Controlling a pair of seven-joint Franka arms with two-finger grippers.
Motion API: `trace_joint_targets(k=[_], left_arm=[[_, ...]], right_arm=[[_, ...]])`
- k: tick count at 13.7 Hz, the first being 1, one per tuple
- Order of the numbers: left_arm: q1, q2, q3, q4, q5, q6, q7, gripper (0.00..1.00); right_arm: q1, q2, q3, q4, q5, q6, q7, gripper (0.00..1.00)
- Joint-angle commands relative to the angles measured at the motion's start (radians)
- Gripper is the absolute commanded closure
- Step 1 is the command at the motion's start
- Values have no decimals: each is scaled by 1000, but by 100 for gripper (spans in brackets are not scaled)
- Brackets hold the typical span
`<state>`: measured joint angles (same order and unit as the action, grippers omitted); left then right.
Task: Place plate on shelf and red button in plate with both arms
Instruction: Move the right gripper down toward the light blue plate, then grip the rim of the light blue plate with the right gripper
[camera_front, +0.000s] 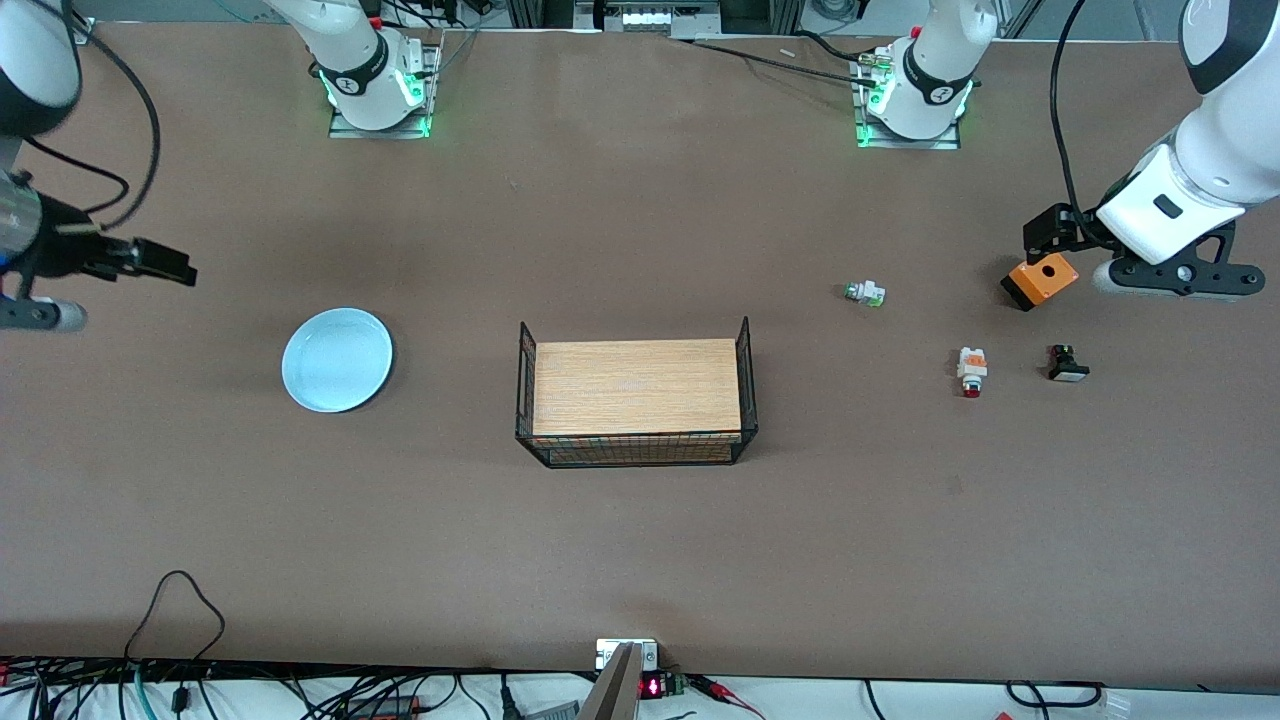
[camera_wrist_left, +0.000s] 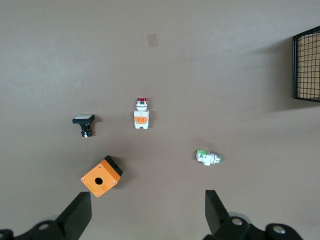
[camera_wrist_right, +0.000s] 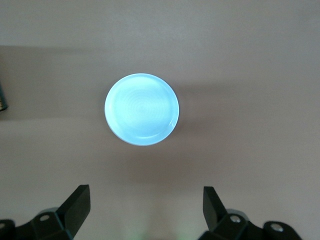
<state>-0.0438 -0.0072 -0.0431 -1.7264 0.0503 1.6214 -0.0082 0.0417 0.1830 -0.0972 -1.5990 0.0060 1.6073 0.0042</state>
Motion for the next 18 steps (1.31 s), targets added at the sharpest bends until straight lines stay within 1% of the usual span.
trace_joint_targets(k=[1,5,6,8,10,11,13,15,18], left_arm=[[-5,-4,2,19,-7,-25,2,0],[-4,-4,3,19,-7,-26,4,0],[-4,-4,2,19,-7,-26,4,0],[-5,-4,2,19,-7,-26,4,0],[-5,-4,2,19,-7,-26,2,0],[-5,-4,2,19,-7,-26,4,0],[-4,-4,2,19,-7,-26,4,0],[-5,-4,2,19,-7,-26,4,0],[-5,-4,2,19,-7,-26,4,0]], right_arm=[[0,73,4,5,-34,69,8,0],[3,142,4,-7,-50,147,8,0],[9,139,4,-40,-50,184,8,0],[0,127,4,-146,-50,279,10,0],[-40,127,5,-267,-50,435,-7,0],[-43,131,5,-310,-50,491,-9,0],[-43,141,5,-364,-49,534,-9,0],[-46,150,5,-412,-49,610,-9,0],[-62,197,5,-498,-49,727,-9,0]])
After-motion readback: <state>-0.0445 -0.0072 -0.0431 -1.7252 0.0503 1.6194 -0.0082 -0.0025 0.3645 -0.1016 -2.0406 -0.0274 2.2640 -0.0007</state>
